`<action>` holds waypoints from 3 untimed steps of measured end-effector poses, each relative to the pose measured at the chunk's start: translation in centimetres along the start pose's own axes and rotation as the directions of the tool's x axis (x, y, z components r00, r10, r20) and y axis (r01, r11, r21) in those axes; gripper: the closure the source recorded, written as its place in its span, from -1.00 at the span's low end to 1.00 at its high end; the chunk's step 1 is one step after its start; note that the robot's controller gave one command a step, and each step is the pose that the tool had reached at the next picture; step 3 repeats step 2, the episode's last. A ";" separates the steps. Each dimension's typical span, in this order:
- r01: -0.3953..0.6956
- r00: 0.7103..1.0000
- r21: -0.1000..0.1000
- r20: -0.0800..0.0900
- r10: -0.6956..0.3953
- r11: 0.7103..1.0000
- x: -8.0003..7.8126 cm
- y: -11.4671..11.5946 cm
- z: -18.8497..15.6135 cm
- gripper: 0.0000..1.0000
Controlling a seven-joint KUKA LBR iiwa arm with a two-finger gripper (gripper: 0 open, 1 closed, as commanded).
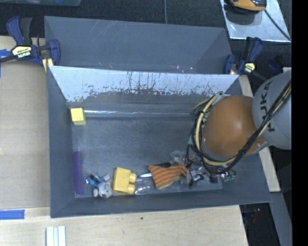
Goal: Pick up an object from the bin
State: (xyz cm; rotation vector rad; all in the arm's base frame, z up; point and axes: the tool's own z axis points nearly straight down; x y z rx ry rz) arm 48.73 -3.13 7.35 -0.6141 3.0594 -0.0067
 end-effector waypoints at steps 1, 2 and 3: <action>0.000 1.000 0.000 0.000 0.000 1.000 0.0 0.0 0.0 1.00; -0.001 1.000 -0.002 -0.004 0.001 1.000 0.1 0.0 -1.9 1.00; -0.001 1.000 -0.002 -0.004 0.001 1.000 0.1 0.0 -1.9 1.00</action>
Offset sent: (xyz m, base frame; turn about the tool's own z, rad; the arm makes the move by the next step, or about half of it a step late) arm 0.0000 -0.0001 0.0460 0.0000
